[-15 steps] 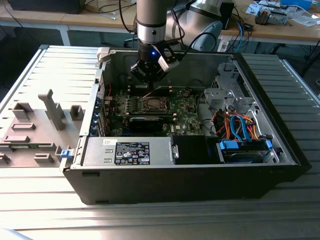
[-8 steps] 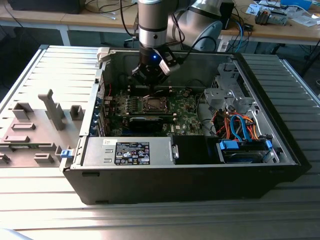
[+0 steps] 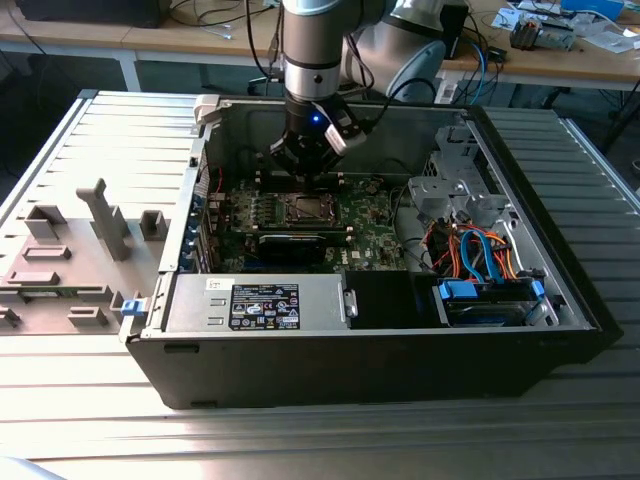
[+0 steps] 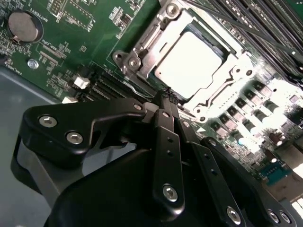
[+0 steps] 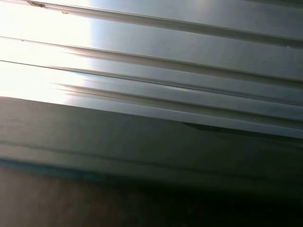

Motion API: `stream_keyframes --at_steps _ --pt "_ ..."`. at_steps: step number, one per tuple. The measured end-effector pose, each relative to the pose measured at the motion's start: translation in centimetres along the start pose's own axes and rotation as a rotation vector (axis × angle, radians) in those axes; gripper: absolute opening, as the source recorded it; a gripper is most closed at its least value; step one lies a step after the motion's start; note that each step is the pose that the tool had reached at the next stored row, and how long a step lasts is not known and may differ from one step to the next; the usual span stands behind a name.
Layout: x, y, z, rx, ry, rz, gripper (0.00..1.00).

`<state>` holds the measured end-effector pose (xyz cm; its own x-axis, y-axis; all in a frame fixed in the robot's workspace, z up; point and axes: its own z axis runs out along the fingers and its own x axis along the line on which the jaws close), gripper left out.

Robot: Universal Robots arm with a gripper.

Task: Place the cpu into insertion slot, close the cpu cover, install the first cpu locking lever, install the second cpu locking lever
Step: 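Install the first cpu locking lever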

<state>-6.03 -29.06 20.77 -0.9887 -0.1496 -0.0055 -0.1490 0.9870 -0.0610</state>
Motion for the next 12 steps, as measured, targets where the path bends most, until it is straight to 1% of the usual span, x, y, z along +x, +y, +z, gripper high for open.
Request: stream_keyframes --at_steps 3,7,8,12 --pt "-0.36 -0.04 0.26 0.0036 0.0009 0.0 0.11" --pt "-0.67 -0.08 0.45 0.0067 0.0017 0.0 0.11" --pt "-1.22 -0.15 0.57 0.0067 0.0015 0.0 0.11" --pt "-2.22 -0.3 0.73 0.0067 0.0044 0.0 0.11"
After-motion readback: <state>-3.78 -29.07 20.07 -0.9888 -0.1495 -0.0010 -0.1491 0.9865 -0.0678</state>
